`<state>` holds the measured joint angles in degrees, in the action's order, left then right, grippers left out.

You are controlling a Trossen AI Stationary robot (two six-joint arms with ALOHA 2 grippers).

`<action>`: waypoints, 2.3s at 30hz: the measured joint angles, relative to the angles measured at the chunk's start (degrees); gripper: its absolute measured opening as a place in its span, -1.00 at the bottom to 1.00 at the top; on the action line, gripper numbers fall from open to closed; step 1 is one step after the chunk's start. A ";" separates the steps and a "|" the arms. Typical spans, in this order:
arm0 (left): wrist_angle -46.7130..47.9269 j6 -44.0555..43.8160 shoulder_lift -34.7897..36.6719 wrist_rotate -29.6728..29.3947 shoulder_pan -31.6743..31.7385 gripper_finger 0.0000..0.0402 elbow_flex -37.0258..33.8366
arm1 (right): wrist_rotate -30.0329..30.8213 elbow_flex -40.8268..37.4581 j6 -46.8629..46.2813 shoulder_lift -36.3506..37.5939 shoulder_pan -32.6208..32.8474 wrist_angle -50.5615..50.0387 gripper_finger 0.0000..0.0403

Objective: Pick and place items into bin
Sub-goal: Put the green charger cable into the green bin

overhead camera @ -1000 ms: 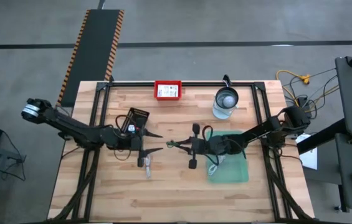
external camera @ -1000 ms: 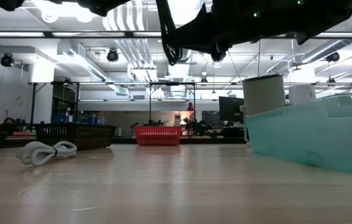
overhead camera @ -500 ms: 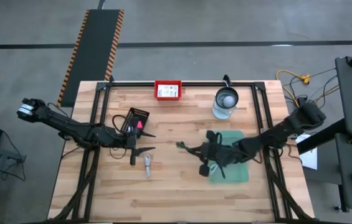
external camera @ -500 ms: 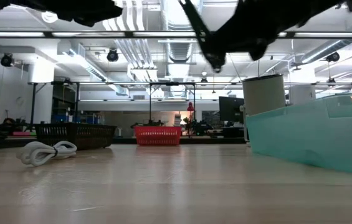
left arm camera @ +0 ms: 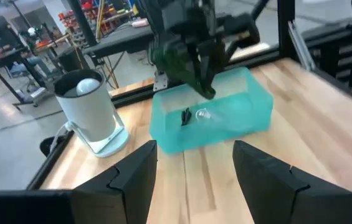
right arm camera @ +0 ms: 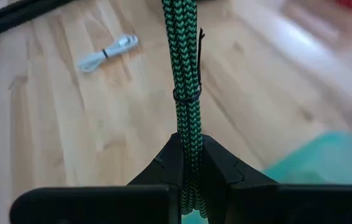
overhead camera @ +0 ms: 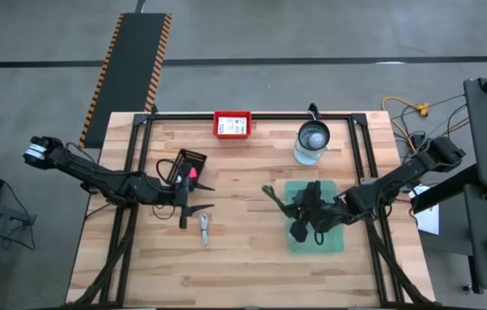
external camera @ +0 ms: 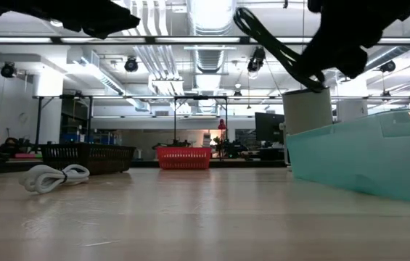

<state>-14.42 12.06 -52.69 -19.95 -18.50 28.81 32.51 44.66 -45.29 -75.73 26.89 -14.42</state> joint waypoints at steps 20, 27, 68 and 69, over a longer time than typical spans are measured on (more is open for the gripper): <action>0.38 -2.82 0.26 -0.02 -0.04 -0.03 -0.26 | -7.75 0.00 -22.16 1.43 -0.02 -19.71 -0.91; 0.46 -2.89 0.20 0.00 -0.04 -0.03 -0.85 | -9.23 0.34 -22.48 1.52 -0.04 -20.26 -0.91; 0.44 -4.40 -1.60 0.00 0.00 -0.03 -1.09 | -25.25 3.54 -41.38 -0.22 1.74 -40.71 -0.91; 0.42 -4.40 -1.60 0.00 0.00 -0.03 -1.09 | -25.79 3.54 -41.37 -0.33 1.75 -40.68 -0.91</action>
<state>-14.00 7.66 -54.28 -19.94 -18.50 27.73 6.72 48.21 -86.66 -76.06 28.65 -55.10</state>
